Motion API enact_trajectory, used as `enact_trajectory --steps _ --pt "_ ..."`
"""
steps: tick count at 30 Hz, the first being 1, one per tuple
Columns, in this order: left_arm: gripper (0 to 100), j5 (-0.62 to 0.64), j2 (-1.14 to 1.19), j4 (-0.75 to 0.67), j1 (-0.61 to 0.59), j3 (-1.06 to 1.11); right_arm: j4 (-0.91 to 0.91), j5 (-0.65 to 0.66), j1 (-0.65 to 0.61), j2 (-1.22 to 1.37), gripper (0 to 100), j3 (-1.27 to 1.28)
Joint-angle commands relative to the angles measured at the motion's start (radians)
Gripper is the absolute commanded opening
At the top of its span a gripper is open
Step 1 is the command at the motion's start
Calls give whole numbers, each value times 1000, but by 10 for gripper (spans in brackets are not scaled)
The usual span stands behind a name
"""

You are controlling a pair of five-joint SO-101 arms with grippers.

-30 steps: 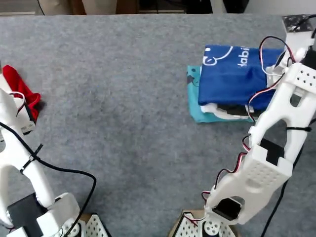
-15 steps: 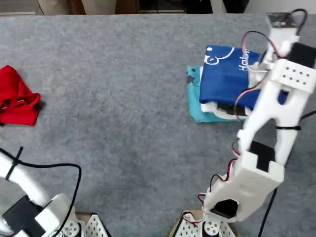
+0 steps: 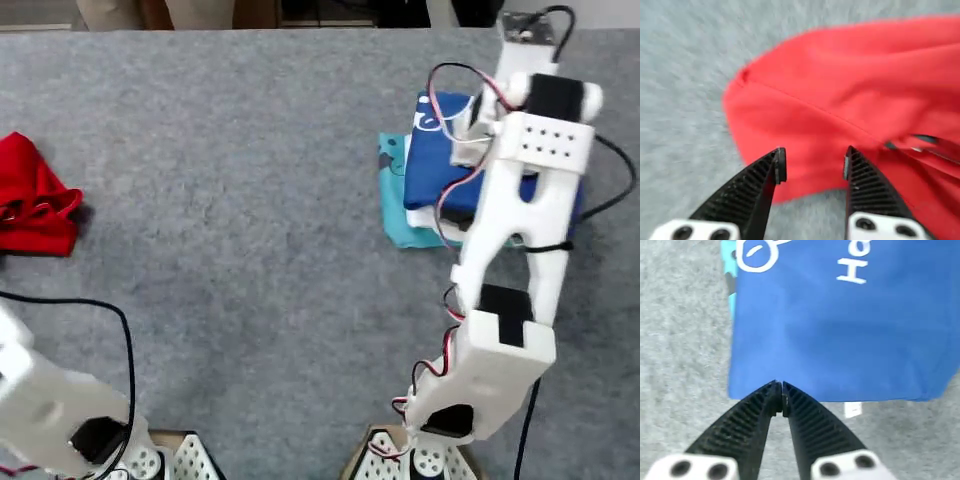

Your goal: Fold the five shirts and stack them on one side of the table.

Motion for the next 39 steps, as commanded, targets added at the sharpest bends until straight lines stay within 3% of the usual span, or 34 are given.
enact_trajectory --steps 1,5,12,19,24,30,39 --pt "176 -17 217 -29 -2 -192 14 -63 -56 -62 2 13" --pt "7 -133 377 48 17 -353 15 -112 -99 -62 2 8" --pt "18 -172 303 532 28 -677 14 -169 -206 -62 2 7" --pt "18 -170 82 1031 140 -927 15 -178 -271 -62 2 5" --pt "18 -28 -205 1022 287 -913 15 -178 -271 -93 2 10" --pt "18 14 -687 1022 666 -549 15 -172 -275 -208 2 54" --pt "18 152 -1254 1003 1536 215 15 -170 -269 -348 2 185"
